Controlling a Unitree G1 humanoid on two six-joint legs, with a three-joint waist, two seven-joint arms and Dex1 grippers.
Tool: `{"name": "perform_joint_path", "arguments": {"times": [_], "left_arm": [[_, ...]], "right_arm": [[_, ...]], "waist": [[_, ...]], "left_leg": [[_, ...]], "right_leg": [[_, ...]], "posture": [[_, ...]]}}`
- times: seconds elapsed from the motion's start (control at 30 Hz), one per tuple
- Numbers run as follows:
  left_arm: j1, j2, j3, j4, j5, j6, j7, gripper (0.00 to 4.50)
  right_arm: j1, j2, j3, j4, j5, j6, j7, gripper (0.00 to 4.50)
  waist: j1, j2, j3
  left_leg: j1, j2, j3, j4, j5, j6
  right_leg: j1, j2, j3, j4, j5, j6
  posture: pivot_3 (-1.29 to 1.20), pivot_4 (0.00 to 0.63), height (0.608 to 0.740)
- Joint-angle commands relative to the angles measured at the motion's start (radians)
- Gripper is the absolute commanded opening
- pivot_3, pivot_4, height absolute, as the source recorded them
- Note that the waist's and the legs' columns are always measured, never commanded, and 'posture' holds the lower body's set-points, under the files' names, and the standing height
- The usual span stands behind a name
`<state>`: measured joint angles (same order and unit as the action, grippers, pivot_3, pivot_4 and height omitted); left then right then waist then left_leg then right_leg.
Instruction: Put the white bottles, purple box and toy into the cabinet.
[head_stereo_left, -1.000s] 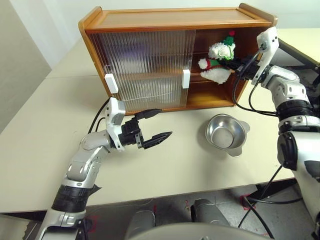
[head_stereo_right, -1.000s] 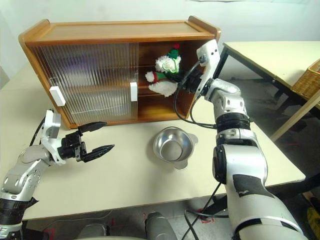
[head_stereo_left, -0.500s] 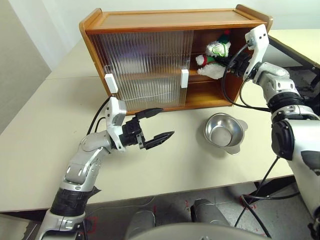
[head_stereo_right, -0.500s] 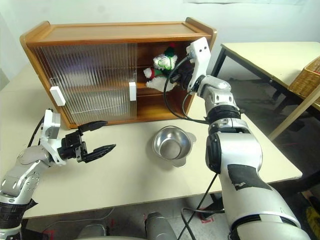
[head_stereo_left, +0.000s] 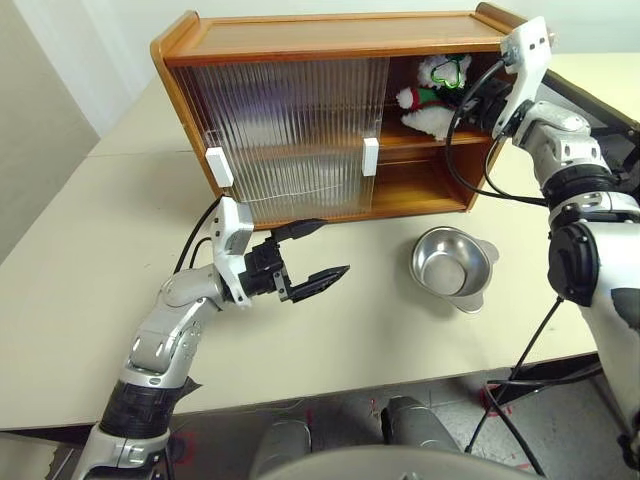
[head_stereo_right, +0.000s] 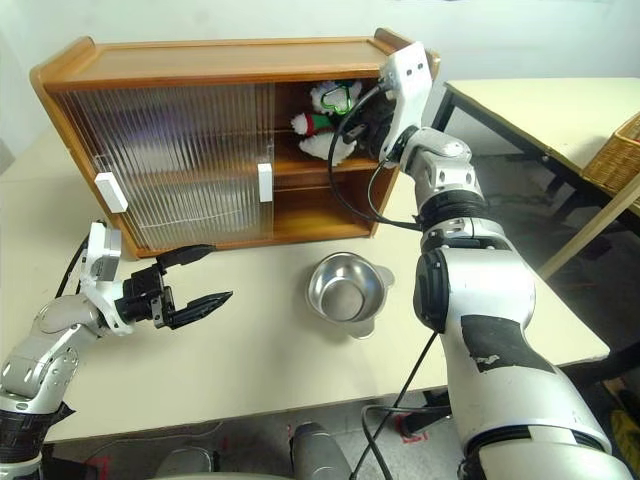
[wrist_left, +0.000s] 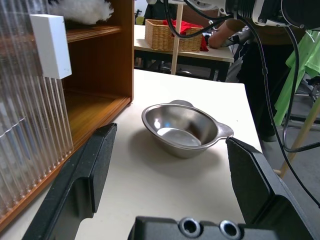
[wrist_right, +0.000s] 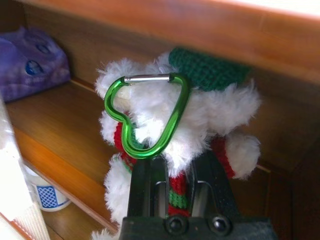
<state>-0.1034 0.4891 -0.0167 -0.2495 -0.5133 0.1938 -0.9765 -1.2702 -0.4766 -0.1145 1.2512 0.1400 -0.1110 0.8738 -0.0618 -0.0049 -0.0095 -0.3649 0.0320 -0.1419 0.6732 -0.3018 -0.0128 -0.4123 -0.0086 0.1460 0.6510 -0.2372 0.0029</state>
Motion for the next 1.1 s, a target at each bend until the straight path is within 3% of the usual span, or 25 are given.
{"name": "perform_joint_path", "arguments": {"times": [0.03, 0.57, 0.97, 1.1], "left_arm": [[0.013, -0.003, -0.005, 0.019, 0.006, -0.013, -0.007, 4.5], [0.043, -0.002, 0.001, -0.005, 0.002, -0.014, 0.01, 4.5], [0.043, -0.008, -0.009, -0.001, 0.0, -0.015, 0.008, 4.5], [0.041, -0.012, -0.014, 0.0, 0.001, -0.014, 0.006, 4.5]], "right_arm": [[0.009, 0.009, -0.005, 0.02, -0.023, -0.009, -0.011, 0.2], [0.017, 0.066, 0.015, 0.06, -0.103, -0.031, -0.117, 0.2], [0.019, 0.06, 0.008, 0.057, -0.127, -0.036, -0.123, 4.46], [0.018, 0.055, 0.004, 0.053, -0.124, -0.04, -0.12, 4.46]], "waist": [[0.002, 0.0, 0.0], [0.007, 0.0, 0.0], [0.007, 0.0, 0.0], [0.007, 0.0, 0.0]], "left_leg": [[-0.001, 0.0, 0.0, 0.0, 0.0, -0.001], [0.001, 0.001, 0.004, 0.002, -0.001, -0.001], [0.001, 0.002, 0.004, 0.003, -0.001, -0.001], [0.0, 0.002, 0.004, 0.003, -0.001, -0.001]], "right_leg": [[-0.001, 0.0, 0.0, 0.0, 0.0, 0.0], [0.0, 0.0, 0.004, -0.001, 0.003, 0.005], [-0.001, 0.0, 0.004, -0.001, 0.003, 0.005], [-0.002, 0.0, 0.005, -0.001, 0.003, 0.005]], "posture": [[-0.08, 0.0, 0.74], [-0.05, 0.0, 0.74], [-0.07, 0.0, 0.74], [-0.08, 0.0, 0.74]]}}
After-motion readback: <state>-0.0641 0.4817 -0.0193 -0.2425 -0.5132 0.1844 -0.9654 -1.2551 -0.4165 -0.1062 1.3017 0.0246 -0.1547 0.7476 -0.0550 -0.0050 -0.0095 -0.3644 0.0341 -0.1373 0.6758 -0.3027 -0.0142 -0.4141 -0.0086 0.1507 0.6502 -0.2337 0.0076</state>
